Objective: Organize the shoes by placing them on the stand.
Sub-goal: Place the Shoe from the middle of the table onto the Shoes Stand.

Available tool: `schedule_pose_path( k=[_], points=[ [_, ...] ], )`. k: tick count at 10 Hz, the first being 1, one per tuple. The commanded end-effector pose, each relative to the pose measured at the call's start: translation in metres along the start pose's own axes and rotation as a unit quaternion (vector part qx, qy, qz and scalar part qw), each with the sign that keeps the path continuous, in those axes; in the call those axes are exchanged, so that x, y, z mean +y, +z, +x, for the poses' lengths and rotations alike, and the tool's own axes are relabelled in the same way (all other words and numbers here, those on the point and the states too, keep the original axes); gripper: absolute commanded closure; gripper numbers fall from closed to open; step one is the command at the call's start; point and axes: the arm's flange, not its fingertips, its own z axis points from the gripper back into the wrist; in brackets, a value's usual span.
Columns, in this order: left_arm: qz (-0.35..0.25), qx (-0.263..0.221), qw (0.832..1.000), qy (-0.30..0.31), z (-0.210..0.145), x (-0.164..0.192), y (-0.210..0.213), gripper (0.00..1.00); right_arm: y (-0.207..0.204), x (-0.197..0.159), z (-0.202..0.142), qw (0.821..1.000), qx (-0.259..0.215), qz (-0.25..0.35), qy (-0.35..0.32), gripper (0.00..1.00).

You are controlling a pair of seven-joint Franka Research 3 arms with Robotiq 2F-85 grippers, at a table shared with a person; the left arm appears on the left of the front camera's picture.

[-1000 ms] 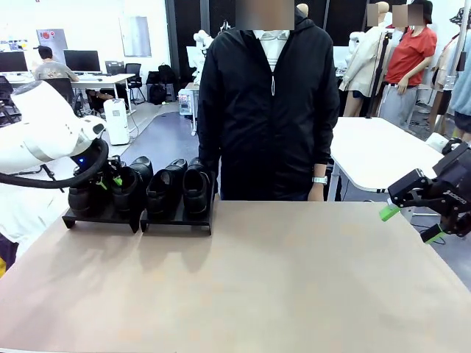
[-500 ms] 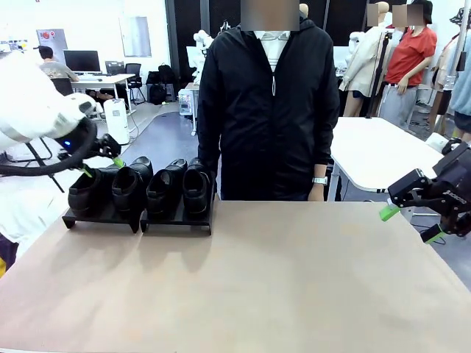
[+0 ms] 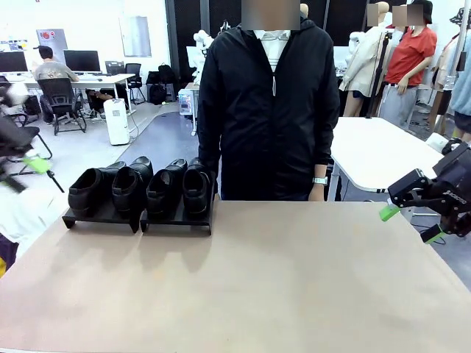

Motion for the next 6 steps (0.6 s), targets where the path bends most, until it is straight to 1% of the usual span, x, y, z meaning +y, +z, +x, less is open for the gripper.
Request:
schedule_pose_path(
  k=[1, 2, 3, 4, 6],
  points=[
    [-0.006, -0.049, 0.996, 0.072, -0.025, 0.045, -0.006, 0.0, 0.001, -0.001, 0.001, 1.0, 0.002, 0.014, 0.008, 0.0],
    [-0.032, -0.078, 0.988, 0.127, -0.034, 0.074, -0.017, 0.0, 0.001, -0.001, 0.001, 1.0, 0.002, 0.014, 0.008, 0.0],
    [-0.046, -0.064, 0.986, 0.148, -0.034, 0.095, -0.04, 0.0, 0.001, -0.001, 0.001, 1.0, 0.002, 0.014, 0.008, 0.0],
    [-0.018, -0.035, 0.996, 0.076, -0.041, 0.05, 0.005, 0.0, 0.001, -0.001, 0.001, 1.0, 0.002, 0.014, 0.008, 0.0],
    [-0.018, -0.035, 0.996, 0.076, -0.041, 0.05, 0.005, 0.0, 0.001, -0.001, 0.001, 1.0, 0.002, 0.014, 0.008, 0.0]
  ],
)
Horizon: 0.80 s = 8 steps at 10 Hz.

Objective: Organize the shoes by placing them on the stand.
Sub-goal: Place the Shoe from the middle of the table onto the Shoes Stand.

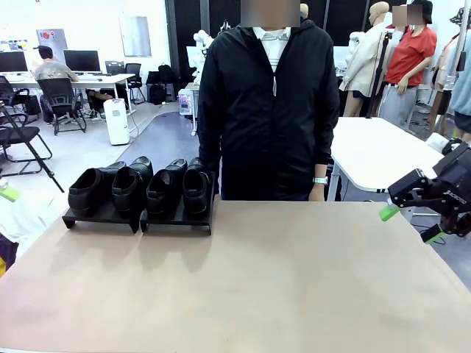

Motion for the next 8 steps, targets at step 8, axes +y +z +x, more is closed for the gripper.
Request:
schedule_pose_path(
  k=[8],
  points=[
    [0.0, 0.004, 1.0, -0.013, 0.0006, -0.0108, 0.0084, 0.0, 0.0006, -0.0008, 0.0012, 1.0, 0.002, 0.014, 0.008, 0.0]
  ],
)
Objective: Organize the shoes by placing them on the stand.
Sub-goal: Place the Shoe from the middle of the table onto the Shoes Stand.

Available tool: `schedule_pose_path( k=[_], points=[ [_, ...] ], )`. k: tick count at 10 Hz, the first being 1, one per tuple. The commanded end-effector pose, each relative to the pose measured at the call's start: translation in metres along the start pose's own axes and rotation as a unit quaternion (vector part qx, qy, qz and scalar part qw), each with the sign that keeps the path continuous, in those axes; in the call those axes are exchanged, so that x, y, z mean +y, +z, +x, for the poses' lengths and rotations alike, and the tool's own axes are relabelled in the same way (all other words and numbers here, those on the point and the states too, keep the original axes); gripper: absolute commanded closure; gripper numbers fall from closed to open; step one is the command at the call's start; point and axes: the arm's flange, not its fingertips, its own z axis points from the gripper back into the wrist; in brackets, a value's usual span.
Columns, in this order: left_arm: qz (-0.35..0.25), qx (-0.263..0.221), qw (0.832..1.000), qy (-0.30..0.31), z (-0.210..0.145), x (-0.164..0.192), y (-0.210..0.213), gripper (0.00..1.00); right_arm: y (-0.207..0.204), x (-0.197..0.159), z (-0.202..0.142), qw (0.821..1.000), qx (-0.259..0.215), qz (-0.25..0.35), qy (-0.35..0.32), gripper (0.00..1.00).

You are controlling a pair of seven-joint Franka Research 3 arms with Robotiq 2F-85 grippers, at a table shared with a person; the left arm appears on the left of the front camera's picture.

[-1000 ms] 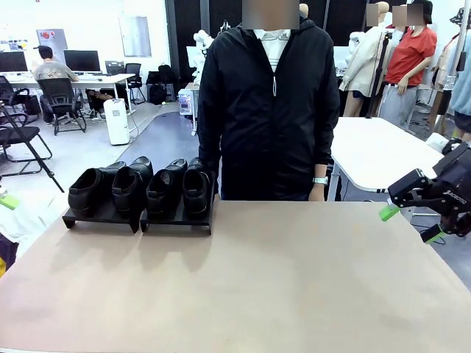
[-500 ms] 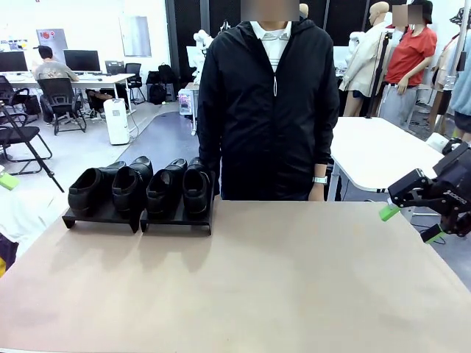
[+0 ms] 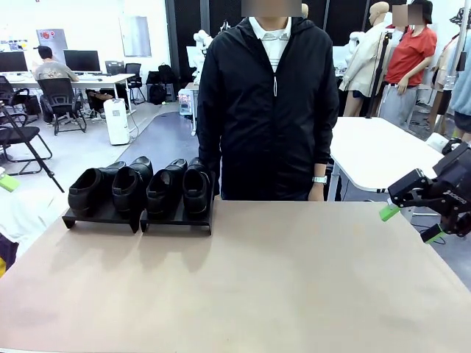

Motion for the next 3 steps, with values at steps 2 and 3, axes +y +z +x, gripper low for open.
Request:
schedule_pose_path(
  k=[2, 3],
  points=[
    [-0.002, 0.0, 1.0, -0.001, -0.0012, 0.0015, 0.0007, 0.0, 0.0006, -0.0008, 0.0013, 1.0, 0.002, 0.014, 0.008, 0.0],
    [-0.002, 0.0, 1.0, -0.001, -0.0012, 0.0015, 0.0007, 0.0, 0.0006, -0.0008, 0.0013, 1.0, 0.002, 0.014, 0.008, 0.0]
  ],
)
